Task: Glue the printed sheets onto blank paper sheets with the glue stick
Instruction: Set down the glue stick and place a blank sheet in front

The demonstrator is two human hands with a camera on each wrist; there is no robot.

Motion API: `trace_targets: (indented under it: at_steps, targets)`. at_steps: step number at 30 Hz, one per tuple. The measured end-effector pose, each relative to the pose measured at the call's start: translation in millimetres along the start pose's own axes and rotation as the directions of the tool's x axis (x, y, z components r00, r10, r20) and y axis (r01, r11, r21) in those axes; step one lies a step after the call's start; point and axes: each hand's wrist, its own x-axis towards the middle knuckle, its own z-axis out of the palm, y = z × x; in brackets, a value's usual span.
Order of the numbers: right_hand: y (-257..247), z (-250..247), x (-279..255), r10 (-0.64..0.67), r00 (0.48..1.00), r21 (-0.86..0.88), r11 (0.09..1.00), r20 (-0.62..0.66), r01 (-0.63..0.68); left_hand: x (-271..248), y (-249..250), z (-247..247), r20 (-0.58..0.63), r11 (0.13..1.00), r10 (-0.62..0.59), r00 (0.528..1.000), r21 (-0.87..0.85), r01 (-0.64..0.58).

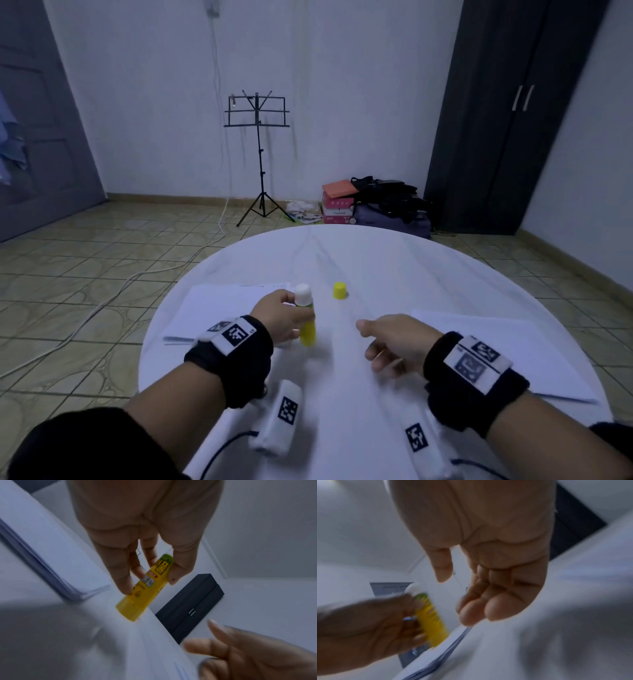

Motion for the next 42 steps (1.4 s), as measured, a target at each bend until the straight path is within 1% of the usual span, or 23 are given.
trace_targets:
  at_steps: [1,3,5,6,8,10,13,14,16,18,19,21,23,24,27,28,29,30,32,34,37,39,42]
  targets:
    - [0.5,-5.8,-0.8,0.003,1.000,-0.070,0.998,-0.019,-0.004,-1.6,-2.4,-5.9,-0.010,0.998,-0.010,1.000,0.056,0.010]
    - [0.7,-16.9,-3.8,0.019,0.998,-0.215,0.976,-0.066,-0.033,-7.1,-7.6,-15.1,-0.031,0.993,-0.023,0.999,0.113,0.026]
    - [-0.9,-27.8,-6.5,0.029,0.993,-0.377,0.923,-0.118,-0.072,-12.6,-12.5,-19.8,-0.060,0.989,-0.035,0.998,0.142,0.043]
    - [-2.3,-32.9,-8.6,0.028,0.990,-0.483,0.871,-0.136,-0.091,-14.3,-14.5,-20.9,-0.069,0.987,-0.040,0.997,0.155,0.051]
    - [-5.9,-42.2,-15.7,0.036,0.987,-0.669,0.731,-0.158,-0.133,-15.9,-17.6,-21.4,-0.077,0.986,-0.049,0.996,0.155,0.060]
    - [-4.8,-52.1,-17.3,0.024,0.979,-0.753,0.636,-0.201,-0.170,-16.3,-19.3,-20.5,-0.084,0.987,-0.052,0.995,0.145,0.064]
    - [8.0,-68.4,-19.4,0.037,0.976,-0.837,0.508,-0.214,-0.203,-17.7,-19.1,-19.1,-0.126,0.976,-0.078,0.989,0.193,0.102]
    - [14.3,-72.4,-17.8,0.051,0.971,-0.843,0.488,-0.233,-0.228,-19.3,-18.4,-18.4,-0.145,0.969,-0.093,0.985,0.213,0.123]
    - [22.2,-76.0,-19.4,0.059,0.965,-0.849,0.464,-0.257,-0.254,-21.1,-18.6,-17.3,-0.189,0.956,-0.125,0.974,0.241,0.169]
    - [28.5,-77.3,-20.1,0.064,0.967,-0.871,0.423,-0.245,-0.249,-21.6,-20.4,-16.0,-0.237,0.938,-0.165,0.957,0.262,0.227]
    - [32.0,-77.9,-20.2,0.054,0.969,-0.877,0.417,-0.239,-0.240,-23.8,-20.9,-14.5,-0.247,0.933,-0.177,0.953,0.266,0.243]
    - [39.5,-77.8,-17.9,0.032,0.972,-0.888,0.402,-0.232,-0.225,-27.5,-24.0,-10.1,-0.252,0.925,-0.204,0.946,0.268,0.270]
    - [43.3,-76.1,-16.6,-0.001,0.974,-0.898,0.387,-0.228,-0.209,-30.2,-27.0,-6.4,-0.229,0.919,-0.230,0.946,0.269,0.289]
    - [44.3,-74.7,-16.3,0.001,0.975,-0.902,0.380,-0.221,-0.205,-33.1,-27.9,-3.3,-0.213,0.914,-0.245,0.946,0.276,0.299]
    - [42.3,-73.3,-20.9,-0.005,0.980,-0.891,0.419,-0.197,-0.177,-38.6,-29.2,10.8,-0.140,0.889,-0.313,0.940,0.305,0.341]
    - [41.0,-73.9,-23.2,0.013,0.981,-0.880,0.438,-0.195,-0.181,-39.4,-28.6,17.8,-0.110,0.884,-0.319,0.941,0.323,0.338]
    - [40.8,-75.2,-22.9,0.015,0.983,-0.872,0.459,-0.182,-0.168,-40.4,-26.6,25.8,-0.081,0.878,-0.321,0.944,0.347,0.329]
    - [38.8,-76.2,-24.7,0.017,0.982,-0.848,0.502,-0.187,-0.170,-41.1,-23.8,35.6,-0.049,0.876,-0.314,0.948,0.371,0.309]
    - [43.1,-81.4,-17.3,-0.023,0.977,-0.808,0.566,-0.212,-0.162,-42.5,-17.0,57.6,0.027,0.884,-0.281,0.959,0.395,0.248]
    - [47.0,-88.0,-13.1,-0.038,0.966,-0.792,0.581,-0.255,-0.186,-43.5,-8.9,83.3,0.112,0.921,-0.224,0.968,0.350,0.173]
    - [49.7,-99.7,-7.4,-0.024,0.969,-0.739,0.652,-0.247,-0.172,-41.6,3.8,121.9,0.203,0.975,-0.160,0.966,0.186,0.122]
    - [49.1,-106.5,-11.4,-0.036,0.970,-0.709,0.689,-0.240,-0.150,-37.8,12.0,144.8,0.226,0.987,-0.140,0.964,0.108,0.118]
    - [48.6,-115.2,-19.3,-0.009,0.975,-0.613,0.779,-0.221,-0.132,-27.4,19.1,172.8,0.225,0.990,-0.142,0.964,0.057,0.133]
